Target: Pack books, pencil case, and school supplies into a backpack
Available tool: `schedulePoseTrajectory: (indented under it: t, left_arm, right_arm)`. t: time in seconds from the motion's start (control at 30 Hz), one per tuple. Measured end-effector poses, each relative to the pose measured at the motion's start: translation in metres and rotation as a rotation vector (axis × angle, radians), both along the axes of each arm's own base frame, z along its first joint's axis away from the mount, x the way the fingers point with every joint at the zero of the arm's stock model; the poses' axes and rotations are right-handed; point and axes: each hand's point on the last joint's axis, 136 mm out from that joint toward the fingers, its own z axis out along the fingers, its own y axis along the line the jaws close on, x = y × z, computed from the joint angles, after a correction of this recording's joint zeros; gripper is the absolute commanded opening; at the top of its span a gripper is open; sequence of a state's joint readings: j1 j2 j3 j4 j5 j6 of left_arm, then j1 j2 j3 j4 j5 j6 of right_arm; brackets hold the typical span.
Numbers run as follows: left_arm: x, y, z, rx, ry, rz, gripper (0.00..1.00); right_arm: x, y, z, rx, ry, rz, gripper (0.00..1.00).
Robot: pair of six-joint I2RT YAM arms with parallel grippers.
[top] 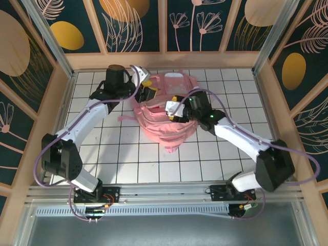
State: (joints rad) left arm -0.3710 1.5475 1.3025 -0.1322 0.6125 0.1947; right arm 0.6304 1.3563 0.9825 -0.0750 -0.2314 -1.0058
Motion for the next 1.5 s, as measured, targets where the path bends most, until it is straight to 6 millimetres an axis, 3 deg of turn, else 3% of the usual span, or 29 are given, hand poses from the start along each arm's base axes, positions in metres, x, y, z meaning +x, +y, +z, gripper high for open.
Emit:
schedulePoseTrajectory:
  t: [0.13, 0.2, 0.27, 0.37, 0.43, 0.5, 0.6, 0.7, 0.77, 0.83, 0.93, 0.97, 1.1, 1.33, 1.4, 1.5]
  left_arm:
    - [0.001, 0.017, -0.016, 0.029, 0.038, 0.118, 0.67]
    - [0.011, 0.03, -0.025, 0.043, 0.071, 0.214, 0.63]
    - [0.028, 0.048, -0.036, 0.062, 0.105, 0.335, 0.64]
    - [0.057, 0.065, -0.057, 0.114, 0.14, 0.445, 0.65]
    - [0.076, 0.069, -0.08, 0.156, 0.166, 0.49, 0.63]
    - [0.088, 0.071, -0.109, 0.202, 0.204, 0.516, 0.62]
    - [0.092, 0.074, -0.153, 0.266, 0.263, 0.535, 0.6]
    - [0.083, 0.074, -0.179, 0.328, 0.283, 0.523, 0.61]
    - [0.077, 0.066, -0.186, 0.365, 0.271, 0.499, 0.6]
    - [0.071, 0.054, -0.188, 0.374, 0.259, 0.472, 0.57]
    - [0.055, 0.035, -0.199, 0.366, 0.27, 0.417, 0.56]
    - [0.049, 0.032, -0.203, 0.362, 0.276, 0.406, 0.56]
    - [0.019, 0.025, -0.209, 0.314, 0.322, 0.365, 0.51]
    - [-0.056, -0.005, -0.202, 0.239, 0.44, 0.221, 0.49]
    - [-0.077, -0.019, -0.191, 0.22, 0.448, 0.153, 0.5]
    - [-0.093, -0.031, -0.152, 0.176, 0.369, 0.067, 0.55]
  right_arm:
    - [-0.036, -0.008, 0.019, 0.083, 0.059, 0.038, 0.67]
    - [-0.047, -0.013, 0.022, 0.159, 0.128, -0.004, 0.71]
    - [-0.045, -0.023, 0.026, 0.304, 0.226, -0.157, 0.75]
    - [-0.016, -0.058, 0.024, 0.599, 0.463, -0.592, 0.7]
    - [0.002, -0.086, 0.007, 0.795, 0.662, -0.886, 0.71]
    - [0.013, -0.108, -0.024, 0.938, 0.861, -1.138, 0.74]
    - [0.011, -0.116, -0.078, 1.019, 1.12, -1.398, 0.75]
    - [-0.005, -0.1, -0.114, 1.038, 1.331, -1.501, 0.72]
    - [-0.009, -0.091, -0.126, 1.058, 1.434, -1.547, 0.62]
    - [-0.005, -0.086, -0.13, 1.092, 1.477, -1.559, 0.45]
    - [0.004, -0.085, -0.136, 1.136, 1.507, -1.578, 0.05]
    - [0.006, -0.088, -0.139, 1.142, 1.512, -1.589, 0.0]
    - [0.026, -0.115, -0.144, 1.185, 1.477, -1.625, 0.0]
    - [0.085, -0.168, -0.122, 1.207, 1.31, -1.534, 0.0]
    - [0.104, -0.185, -0.115, 1.183, 1.251, -1.492, 0.0]
    - [0.128, -0.205, -0.107, 1.132, 1.18, -1.431, 0.07]
